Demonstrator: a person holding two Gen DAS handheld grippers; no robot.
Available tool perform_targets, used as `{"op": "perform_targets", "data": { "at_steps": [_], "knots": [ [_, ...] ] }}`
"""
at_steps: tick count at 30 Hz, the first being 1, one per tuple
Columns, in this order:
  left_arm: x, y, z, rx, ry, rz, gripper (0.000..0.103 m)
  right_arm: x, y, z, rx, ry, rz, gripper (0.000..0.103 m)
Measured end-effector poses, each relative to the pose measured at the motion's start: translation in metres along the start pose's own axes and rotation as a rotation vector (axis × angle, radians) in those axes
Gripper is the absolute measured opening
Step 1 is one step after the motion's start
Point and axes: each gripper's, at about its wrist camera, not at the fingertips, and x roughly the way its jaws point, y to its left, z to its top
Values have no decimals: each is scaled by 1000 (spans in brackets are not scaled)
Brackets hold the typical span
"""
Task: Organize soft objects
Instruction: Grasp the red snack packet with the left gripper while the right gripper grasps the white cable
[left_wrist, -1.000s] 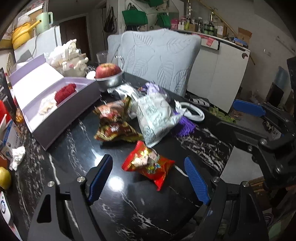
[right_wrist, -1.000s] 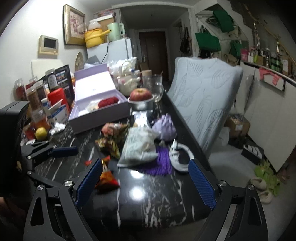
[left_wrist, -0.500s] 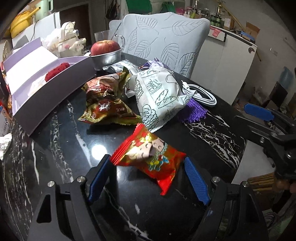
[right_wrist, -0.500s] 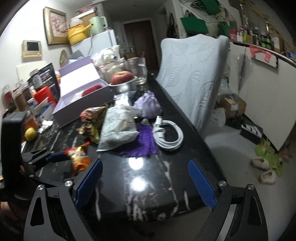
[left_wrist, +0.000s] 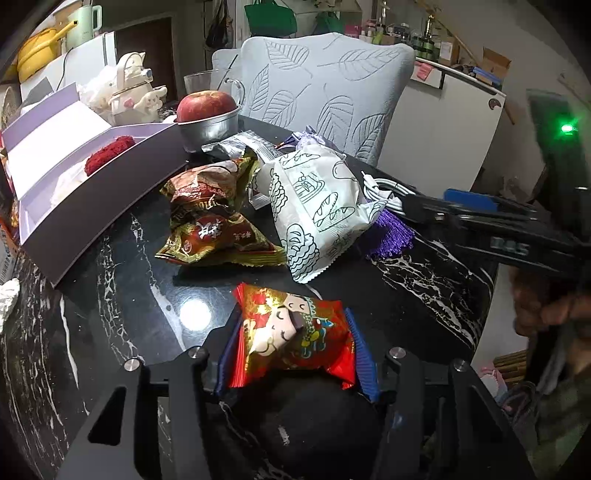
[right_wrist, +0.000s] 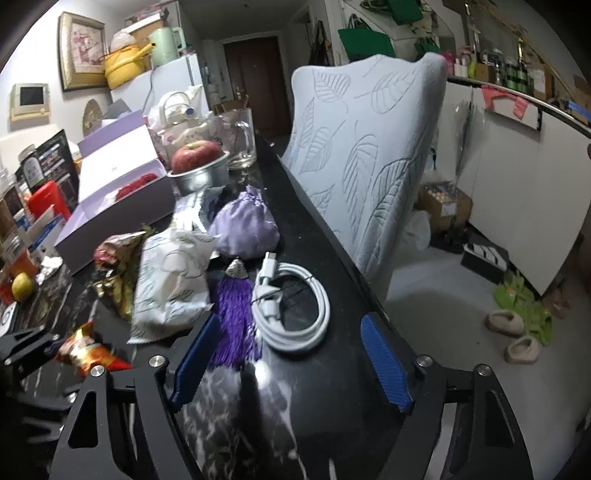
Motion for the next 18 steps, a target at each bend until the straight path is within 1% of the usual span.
{"op": "perform_targets", "data": {
  "at_steps": [1,4,6,8,9,11,18],
  "knots": [
    [0,2,1,-6,0,-7,52,3,1,1,-6,5,-8,75],
    [0,7,1,-21,0,-18,52,12,5,6,-68,3,-28,72],
    [0,9,2,-25,7,-9,52,19,7,8,-93,22,-39,66],
    [0,14,2,-42,7,-9,52,27,8,9,-101,57,-39,65],
    [0,17,3,-47,8,-5,52,28,10,9,-116,55,-52,62],
    [-1,23,3,-64,8,-4,52,28,12,9,-125,59,-40,52],
    [-2,37,2,-92,4,15,52,19,9,2,-115,64,-56,51]
  ]
}}
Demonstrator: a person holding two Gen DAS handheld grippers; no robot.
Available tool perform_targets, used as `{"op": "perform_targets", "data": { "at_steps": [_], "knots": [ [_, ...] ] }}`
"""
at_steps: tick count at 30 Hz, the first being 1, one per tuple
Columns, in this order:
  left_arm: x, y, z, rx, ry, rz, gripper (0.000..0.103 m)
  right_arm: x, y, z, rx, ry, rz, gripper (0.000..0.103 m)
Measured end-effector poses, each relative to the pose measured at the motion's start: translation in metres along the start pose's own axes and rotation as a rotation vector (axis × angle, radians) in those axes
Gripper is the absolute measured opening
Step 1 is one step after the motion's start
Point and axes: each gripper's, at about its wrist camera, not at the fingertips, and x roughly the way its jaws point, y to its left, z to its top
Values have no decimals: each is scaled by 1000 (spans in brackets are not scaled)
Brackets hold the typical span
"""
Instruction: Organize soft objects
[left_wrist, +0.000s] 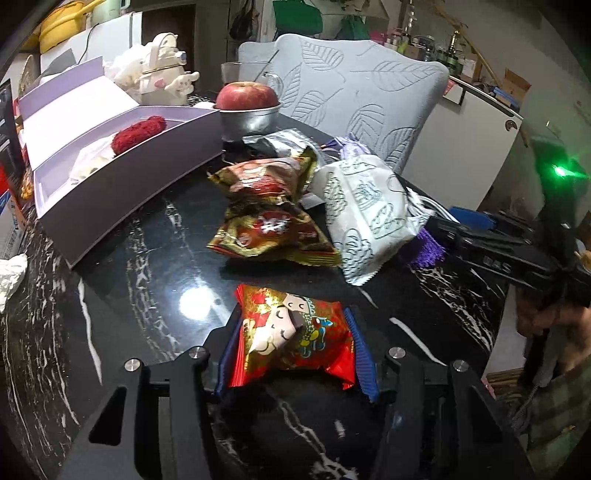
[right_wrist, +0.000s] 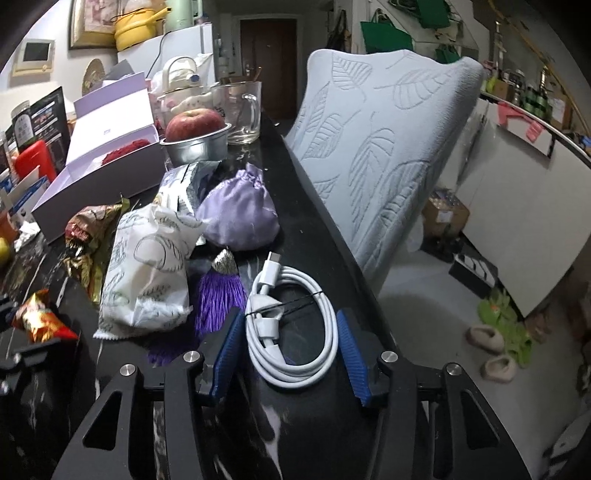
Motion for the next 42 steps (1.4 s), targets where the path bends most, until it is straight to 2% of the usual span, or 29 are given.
{"op": "perform_targets", "data": {
  "at_steps": [4,10,11,13,17,18,20,21,24,30,34,42],
  "knots": [
    [1,5,1,-9,-3,1,52,-16,-1,-12,0,19,-9,51],
    [3,2,3,4,-6,-5,52,-35,8,-31,-39,37,31,54],
    [4,2,4,6,-6,-8,52,-36,10,-32,-43,33,28,56],
    [4,0,4,11,-6,-12,52,-33,12,-32,-39,24,26,72],
    [3,2,3,3,-6,-13,52,-29,12,-31,-30,8,17,76],
    [3,3,3,0,-7,-11,52,-28,11,-30,-25,4,13,76],
    [3,4,3,-4,-8,-7,52,-29,10,-30,-17,-10,-1,52],
    [3,4,2,-6,-9,-6,52,-29,9,-29,-12,-3,-4,50],
    [2,4,2,-5,-10,-4,52,-32,7,-30,-20,0,22,50],
    [1,5,1,-15,-9,-25,52,-41,-11,-34,120,-2,141,49],
    [-1,6,-1,-18,-14,-38,49,-46,-8,-36,119,-5,121,49],
    [-15,12,-6,-42,-47,-38,49,-56,7,-36,95,-26,176,49]
  ]
}}
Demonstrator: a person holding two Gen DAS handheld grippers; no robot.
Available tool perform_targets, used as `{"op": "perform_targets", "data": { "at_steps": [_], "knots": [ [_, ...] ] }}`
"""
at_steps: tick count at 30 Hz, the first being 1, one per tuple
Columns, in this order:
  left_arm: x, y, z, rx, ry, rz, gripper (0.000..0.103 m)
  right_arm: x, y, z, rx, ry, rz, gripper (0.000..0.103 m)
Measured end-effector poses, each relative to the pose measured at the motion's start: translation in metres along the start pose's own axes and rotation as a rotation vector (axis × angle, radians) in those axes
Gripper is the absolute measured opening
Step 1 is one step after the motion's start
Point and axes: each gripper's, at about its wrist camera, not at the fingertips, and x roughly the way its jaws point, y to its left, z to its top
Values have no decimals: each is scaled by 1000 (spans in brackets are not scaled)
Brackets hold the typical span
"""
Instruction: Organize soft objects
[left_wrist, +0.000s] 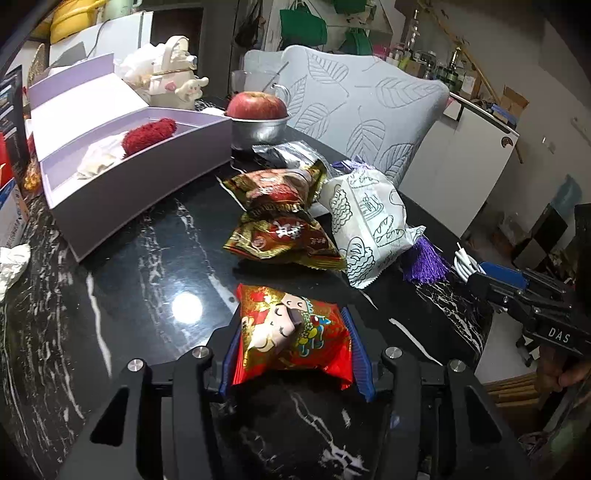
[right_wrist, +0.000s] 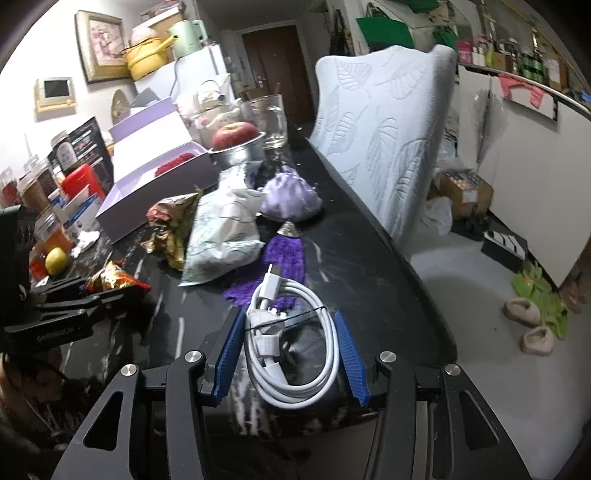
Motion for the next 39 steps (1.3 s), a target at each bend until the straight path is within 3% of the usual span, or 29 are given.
{"op": "perform_targets", "data": {
  "at_steps": [12,23,29,39],
  "knots": [
    [-46,22,1,-55,-99,115,49,3,43,7,-86,-10,126,50],
    [-96,46,5,-82,-211,226,49,-4,107,31,-237,-65,294,50],
    [-121,56,19,-68,-274,273,49,-7,136,49,-298,-105,361,50],
    [-154,70,60,-45,-406,321,49,-19,165,96,-367,-199,399,50]
  ]
}}
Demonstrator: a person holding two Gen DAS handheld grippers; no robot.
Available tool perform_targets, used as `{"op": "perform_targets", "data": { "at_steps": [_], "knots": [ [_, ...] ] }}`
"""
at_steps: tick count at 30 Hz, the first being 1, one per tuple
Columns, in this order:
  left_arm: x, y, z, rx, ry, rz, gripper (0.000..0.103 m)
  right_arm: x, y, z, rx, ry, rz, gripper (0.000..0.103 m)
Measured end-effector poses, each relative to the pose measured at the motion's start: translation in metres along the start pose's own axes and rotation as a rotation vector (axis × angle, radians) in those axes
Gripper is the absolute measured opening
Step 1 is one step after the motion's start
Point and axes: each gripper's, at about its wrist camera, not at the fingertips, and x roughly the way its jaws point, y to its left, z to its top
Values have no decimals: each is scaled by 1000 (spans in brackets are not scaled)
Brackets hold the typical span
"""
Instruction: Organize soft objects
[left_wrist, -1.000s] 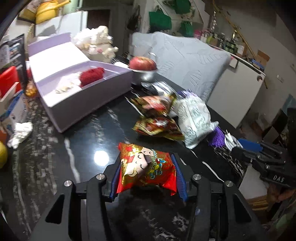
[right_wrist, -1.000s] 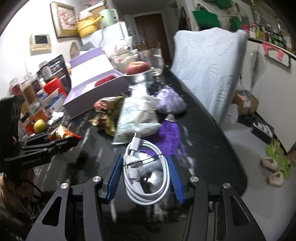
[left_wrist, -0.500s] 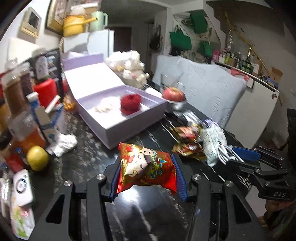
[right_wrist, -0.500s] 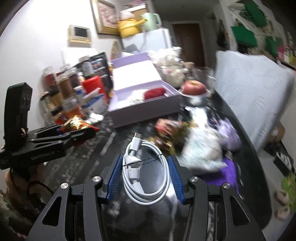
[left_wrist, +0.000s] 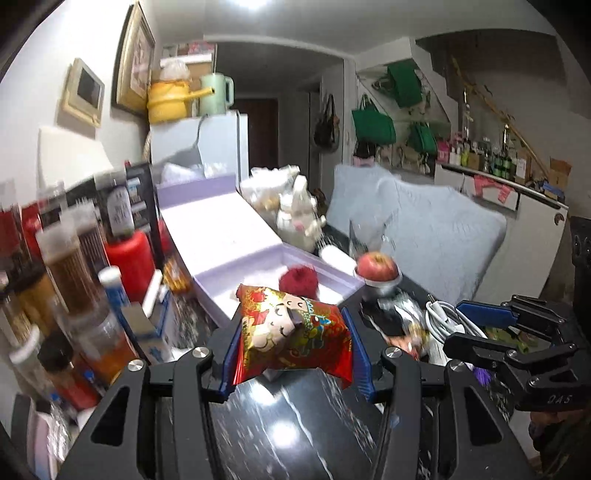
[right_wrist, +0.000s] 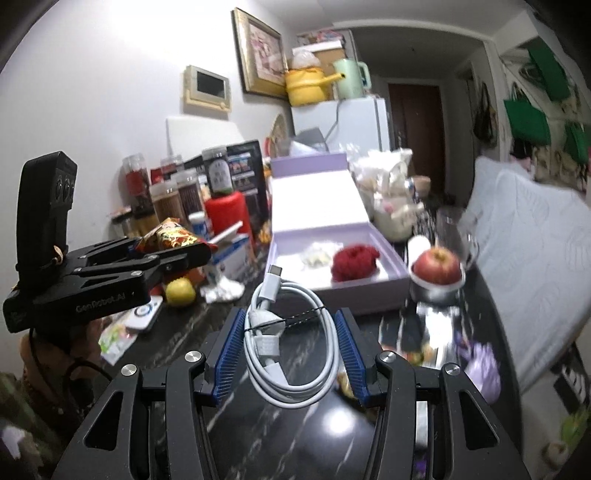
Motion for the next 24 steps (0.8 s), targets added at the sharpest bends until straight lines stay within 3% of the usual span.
{"op": "perform_targets", "data": {
  "at_steps": [7,14,24],
  "knots": [
    [6,9,36,33,-88,46,49,6,-3,39,-32,-57,-3,50],
    [24,13,68,53,-152,56,49,22,-8,83,-70,-101,-61,50],
    [67,31,108,41,-201,80,49,70,-22,139,-85,-125,-74,50]
  ]
}}
